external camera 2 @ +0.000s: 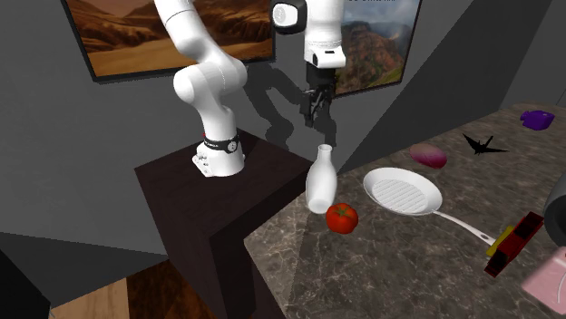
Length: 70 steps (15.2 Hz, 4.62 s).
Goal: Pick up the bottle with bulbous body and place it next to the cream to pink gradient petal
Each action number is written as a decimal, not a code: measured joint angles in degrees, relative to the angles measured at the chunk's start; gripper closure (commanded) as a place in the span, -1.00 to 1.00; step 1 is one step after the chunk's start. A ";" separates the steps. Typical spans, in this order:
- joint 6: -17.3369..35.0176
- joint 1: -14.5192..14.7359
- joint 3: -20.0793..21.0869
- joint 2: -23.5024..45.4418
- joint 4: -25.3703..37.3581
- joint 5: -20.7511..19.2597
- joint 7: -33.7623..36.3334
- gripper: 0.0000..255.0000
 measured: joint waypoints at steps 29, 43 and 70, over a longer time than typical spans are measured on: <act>25.60 0.56 7.81 20.79 -5.20 0.62 7.16 1.00; 16.35 1.20 6.62 13.72 -2.95 1.40 6.47 1.00; -8.47 1.22 3.29 2.17 10.37 0.18 6.50 1.00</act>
